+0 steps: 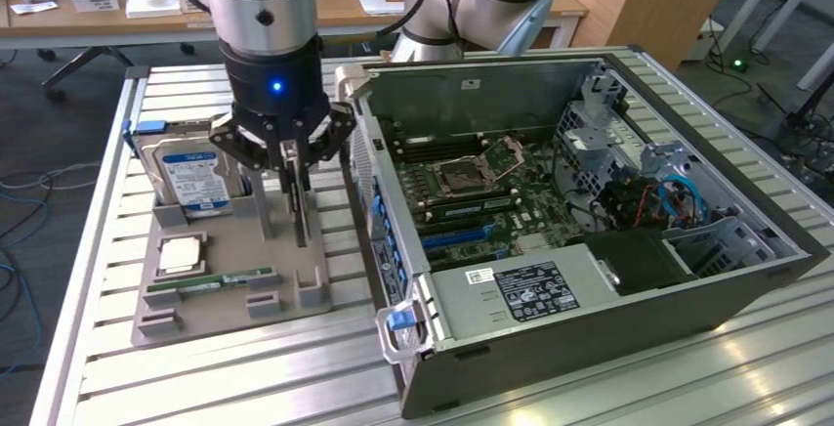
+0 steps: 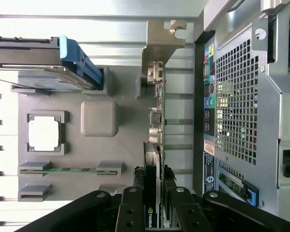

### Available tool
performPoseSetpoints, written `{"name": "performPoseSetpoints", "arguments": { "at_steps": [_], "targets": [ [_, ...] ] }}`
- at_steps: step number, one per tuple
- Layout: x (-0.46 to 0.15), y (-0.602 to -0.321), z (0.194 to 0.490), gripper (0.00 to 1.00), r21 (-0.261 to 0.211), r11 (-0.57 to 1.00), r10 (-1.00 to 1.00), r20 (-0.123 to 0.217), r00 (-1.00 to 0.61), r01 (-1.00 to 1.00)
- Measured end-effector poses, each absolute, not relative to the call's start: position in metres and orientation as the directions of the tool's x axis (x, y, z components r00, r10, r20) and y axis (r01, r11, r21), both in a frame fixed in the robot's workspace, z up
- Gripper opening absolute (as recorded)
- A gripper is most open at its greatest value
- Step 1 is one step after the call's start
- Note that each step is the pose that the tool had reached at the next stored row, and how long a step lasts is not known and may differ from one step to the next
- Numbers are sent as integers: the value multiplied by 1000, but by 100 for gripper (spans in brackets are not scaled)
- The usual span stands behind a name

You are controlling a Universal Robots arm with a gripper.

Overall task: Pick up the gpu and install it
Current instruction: 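Pick up the gpu and move the gpu toward the slot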

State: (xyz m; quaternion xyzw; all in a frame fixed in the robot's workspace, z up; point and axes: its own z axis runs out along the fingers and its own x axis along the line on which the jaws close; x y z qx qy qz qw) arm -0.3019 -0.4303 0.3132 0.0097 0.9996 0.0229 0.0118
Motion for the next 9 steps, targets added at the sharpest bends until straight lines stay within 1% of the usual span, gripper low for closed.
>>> {"name": "performPoseSetpoints", "arguments": {
  "at_steps": [9],
  "targets": [
    [-301, -430, 334, 26, 46, 999, 20, -23, -1000, 19]
  ]
}}
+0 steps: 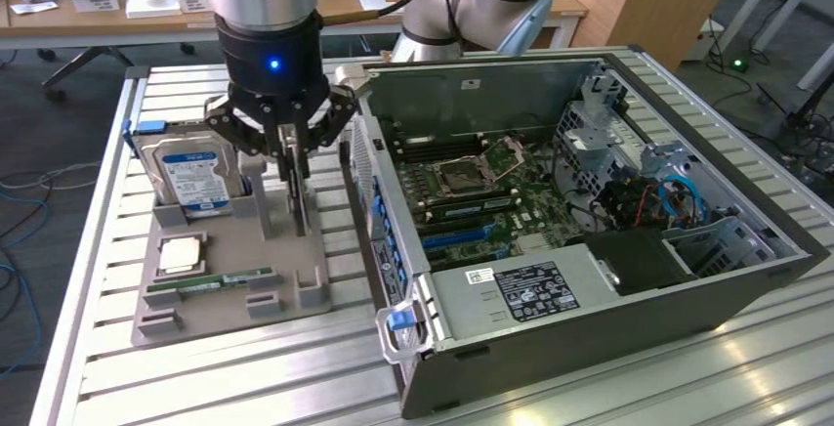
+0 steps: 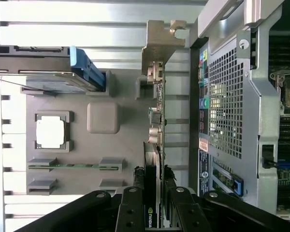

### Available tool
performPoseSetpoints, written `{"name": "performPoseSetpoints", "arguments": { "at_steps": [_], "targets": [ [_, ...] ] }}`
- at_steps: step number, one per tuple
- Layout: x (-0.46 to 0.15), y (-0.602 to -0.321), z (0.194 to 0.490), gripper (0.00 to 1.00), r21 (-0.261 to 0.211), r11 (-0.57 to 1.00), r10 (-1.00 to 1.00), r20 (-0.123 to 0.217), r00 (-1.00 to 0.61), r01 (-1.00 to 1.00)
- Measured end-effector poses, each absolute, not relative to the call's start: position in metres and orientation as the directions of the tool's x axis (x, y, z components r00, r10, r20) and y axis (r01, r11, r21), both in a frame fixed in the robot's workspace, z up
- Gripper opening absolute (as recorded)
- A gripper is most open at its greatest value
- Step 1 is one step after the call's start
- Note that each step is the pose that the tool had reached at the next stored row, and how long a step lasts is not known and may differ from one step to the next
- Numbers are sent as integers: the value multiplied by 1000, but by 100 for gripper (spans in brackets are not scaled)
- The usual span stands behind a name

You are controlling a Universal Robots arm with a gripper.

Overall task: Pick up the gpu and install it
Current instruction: 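Pick up the gpu and move the gpu toward the slot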

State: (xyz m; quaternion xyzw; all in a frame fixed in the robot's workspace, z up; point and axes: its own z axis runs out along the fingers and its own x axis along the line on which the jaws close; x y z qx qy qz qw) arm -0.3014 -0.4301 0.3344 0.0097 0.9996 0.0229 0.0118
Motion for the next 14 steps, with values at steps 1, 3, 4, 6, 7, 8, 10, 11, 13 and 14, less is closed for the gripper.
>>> {"name": "performPoseSetpoints", "arguments": {
  "at_steps": [1, 3, 4, 6, 7, 8, 10, 11, 13, 14],
  "targets": [
    [-301, -430, 336, 26, 46, 999, 20, -23, -1000, 19],
    [-301, -430, 341, 26, 46, 999, 20, -23, -1000, 19],
    [-301, -430, 343, 26, 46, 999, 20, -23, -1000, 19],
    [-301, -430, 348, 26, 46, 999, 20, -23, -1000, 19],
    [-301, -430, 350, 26, 46, 999, 20, -23, -1000, 19],
    [-301, -430, 353, 26, 46, 999, 20, -23, -1000, 19],
    [-301, -430, 358, 26, 46, 999, 20, -23, -1000, 19],
    [-301, -430, 361, 26, 46, 999, 20, -23, -1000, 19],
    [-301, -430, 365, 26, 46, 999, 20, -23, -1000, 19],
    [-301, -430, 367, 26, 46, 999, 20, -23, -1000, 19]
  ]
}}
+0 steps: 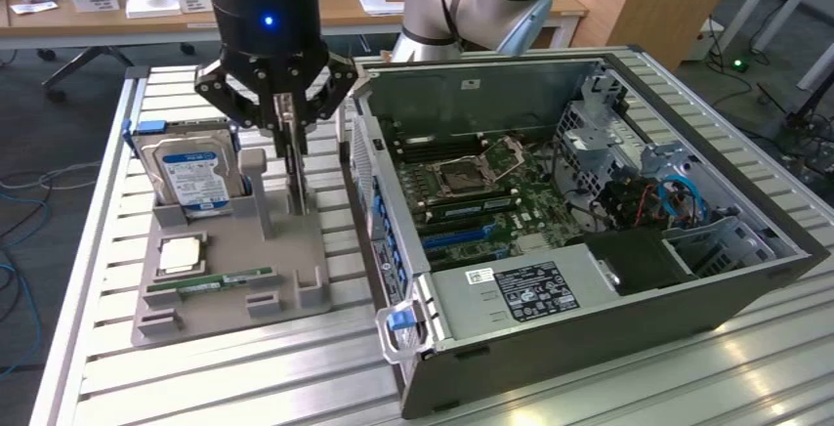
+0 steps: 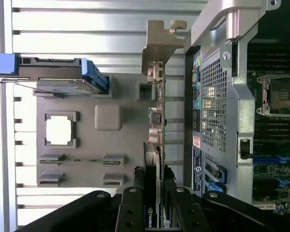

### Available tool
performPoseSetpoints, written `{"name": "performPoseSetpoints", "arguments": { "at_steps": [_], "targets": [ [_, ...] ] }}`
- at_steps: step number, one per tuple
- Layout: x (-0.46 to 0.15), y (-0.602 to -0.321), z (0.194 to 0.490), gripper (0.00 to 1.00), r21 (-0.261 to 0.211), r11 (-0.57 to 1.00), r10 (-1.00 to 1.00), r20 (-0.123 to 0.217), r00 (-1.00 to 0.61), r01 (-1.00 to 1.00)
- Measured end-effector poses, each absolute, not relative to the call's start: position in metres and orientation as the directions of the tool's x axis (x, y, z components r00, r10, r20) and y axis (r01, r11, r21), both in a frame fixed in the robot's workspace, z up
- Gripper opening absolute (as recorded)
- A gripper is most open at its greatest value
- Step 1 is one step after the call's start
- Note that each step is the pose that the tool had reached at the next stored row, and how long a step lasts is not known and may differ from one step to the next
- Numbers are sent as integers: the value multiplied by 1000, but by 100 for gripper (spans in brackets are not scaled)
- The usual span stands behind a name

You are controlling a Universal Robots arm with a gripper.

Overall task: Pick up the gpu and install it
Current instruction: 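Pick up the gpu and move the gpu toward the slot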

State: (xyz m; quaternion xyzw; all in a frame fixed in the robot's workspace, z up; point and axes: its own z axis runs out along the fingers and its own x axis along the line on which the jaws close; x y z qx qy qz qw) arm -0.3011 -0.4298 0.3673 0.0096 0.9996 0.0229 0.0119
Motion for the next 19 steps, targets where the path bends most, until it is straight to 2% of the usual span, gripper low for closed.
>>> {"name": "performPoseSetpoints", "arguments": {
  "at_steps": [19],
  "targets": [
    [-301, -430, 400, 26, 46, 999, 20, -23, -1000, 19]
  ]
}}
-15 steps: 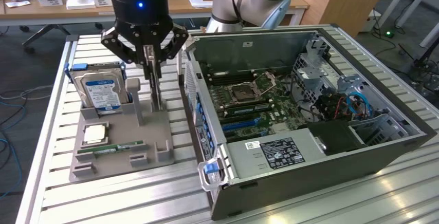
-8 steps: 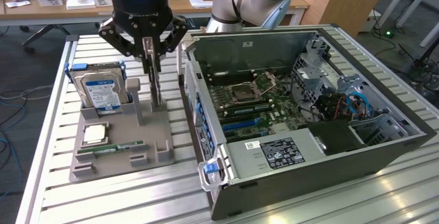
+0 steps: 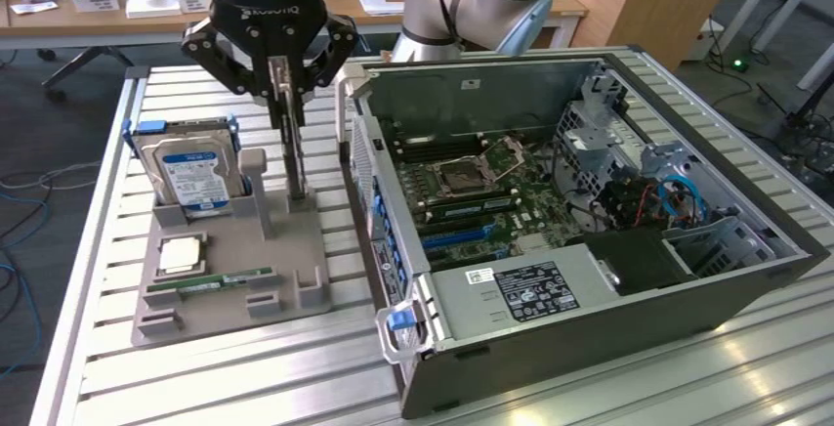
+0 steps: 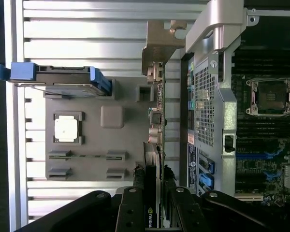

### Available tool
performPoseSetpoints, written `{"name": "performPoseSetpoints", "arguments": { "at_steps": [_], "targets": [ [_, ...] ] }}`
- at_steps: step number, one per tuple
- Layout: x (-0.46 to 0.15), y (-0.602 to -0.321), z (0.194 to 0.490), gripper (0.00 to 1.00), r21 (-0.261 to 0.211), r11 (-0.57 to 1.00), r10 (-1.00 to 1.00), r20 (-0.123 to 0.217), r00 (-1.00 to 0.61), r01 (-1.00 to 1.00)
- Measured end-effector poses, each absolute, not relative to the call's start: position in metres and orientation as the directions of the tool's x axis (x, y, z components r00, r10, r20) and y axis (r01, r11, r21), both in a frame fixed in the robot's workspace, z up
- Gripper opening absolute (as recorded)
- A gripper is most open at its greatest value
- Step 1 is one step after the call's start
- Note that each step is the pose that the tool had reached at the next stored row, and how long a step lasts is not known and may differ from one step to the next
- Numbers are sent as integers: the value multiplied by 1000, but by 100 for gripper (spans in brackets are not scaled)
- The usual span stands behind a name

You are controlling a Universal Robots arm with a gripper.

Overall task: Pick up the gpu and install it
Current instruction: 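Pick up the gpu and move the gpu toward the slot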

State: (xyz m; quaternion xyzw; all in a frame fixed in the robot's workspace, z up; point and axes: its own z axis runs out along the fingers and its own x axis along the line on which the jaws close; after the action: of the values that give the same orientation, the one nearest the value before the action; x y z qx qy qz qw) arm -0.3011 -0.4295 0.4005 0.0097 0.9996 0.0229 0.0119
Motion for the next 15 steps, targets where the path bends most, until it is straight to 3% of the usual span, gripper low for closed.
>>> {"name": "performPoseSetpoints", "arguments": {
  "at_steps": [15],
  "targets": [
    [-301, -430, 406, 26, 46, 999, 20, -23, -1000, 19]
  ]
}}
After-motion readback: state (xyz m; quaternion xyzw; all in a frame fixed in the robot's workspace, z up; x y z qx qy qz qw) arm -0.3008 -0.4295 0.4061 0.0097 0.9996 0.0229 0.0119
